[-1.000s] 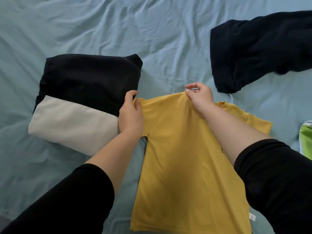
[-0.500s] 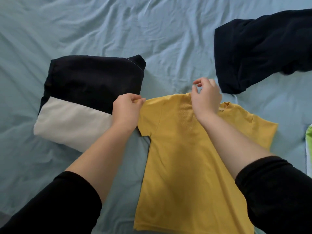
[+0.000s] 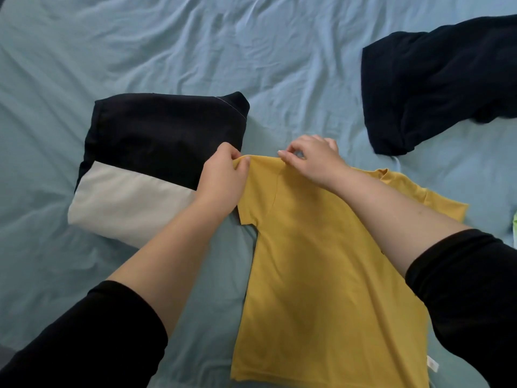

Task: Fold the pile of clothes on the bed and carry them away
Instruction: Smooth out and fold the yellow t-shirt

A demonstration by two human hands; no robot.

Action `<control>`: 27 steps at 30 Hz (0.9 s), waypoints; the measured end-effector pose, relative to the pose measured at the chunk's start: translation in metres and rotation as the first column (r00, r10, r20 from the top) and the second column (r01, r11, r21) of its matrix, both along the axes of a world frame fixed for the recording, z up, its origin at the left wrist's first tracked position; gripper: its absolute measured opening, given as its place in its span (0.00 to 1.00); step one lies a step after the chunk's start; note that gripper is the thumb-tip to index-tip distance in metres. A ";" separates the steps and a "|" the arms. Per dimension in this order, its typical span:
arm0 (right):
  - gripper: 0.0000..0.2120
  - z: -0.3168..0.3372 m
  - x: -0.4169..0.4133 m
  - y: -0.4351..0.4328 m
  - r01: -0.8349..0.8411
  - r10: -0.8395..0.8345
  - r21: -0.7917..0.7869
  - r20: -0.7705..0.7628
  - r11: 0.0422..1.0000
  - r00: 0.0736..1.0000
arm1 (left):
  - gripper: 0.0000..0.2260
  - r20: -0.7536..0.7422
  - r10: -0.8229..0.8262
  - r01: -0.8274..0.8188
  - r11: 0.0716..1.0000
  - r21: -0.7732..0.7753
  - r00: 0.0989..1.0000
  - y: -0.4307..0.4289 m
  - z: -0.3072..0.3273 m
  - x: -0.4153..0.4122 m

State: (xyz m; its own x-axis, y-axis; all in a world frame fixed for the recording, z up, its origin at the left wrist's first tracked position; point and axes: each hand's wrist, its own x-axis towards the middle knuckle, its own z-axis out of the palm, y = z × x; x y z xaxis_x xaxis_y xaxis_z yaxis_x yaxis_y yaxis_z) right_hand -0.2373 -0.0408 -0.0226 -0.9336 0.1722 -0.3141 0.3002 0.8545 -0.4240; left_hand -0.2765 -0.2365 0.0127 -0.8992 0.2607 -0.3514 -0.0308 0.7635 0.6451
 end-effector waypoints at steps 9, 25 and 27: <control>0.18 -0.013 -0.004 -0.013 -0.107 0.130 0.353 -0.040 0.929 0.991 | 0.07 -0.244 -0.370 0.211 0.840 -0.500 0.896 0.010 -0.010 -0.006; 0.32 -0.051 0.116 -0.036 -0.004 -0.017 0.323 0.061 0.946 0.998 | 0.37 -0.075 -0.675 0.552 0.657 -0.513 0.734 -0.002 -0.078 0.048; 0.32 -0.047 0.119 -0.032 -0.003 -0.020 0.318 0.072 0.948 0.997 | 0.37 -0.085 -0.669 0.513 0.640 -0.572 0.739 0.006 -0.072 0.055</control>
State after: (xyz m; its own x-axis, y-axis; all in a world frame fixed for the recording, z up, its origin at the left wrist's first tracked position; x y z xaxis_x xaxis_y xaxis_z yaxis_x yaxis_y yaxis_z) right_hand -0.1184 -0.0732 -0.0693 -0.9083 0.2818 -0.3091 0.3280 0.9385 -0.1081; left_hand -0.2216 -0.2302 -0.0590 -0.6841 0.6347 -0.3594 0.6509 0.7536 0.0918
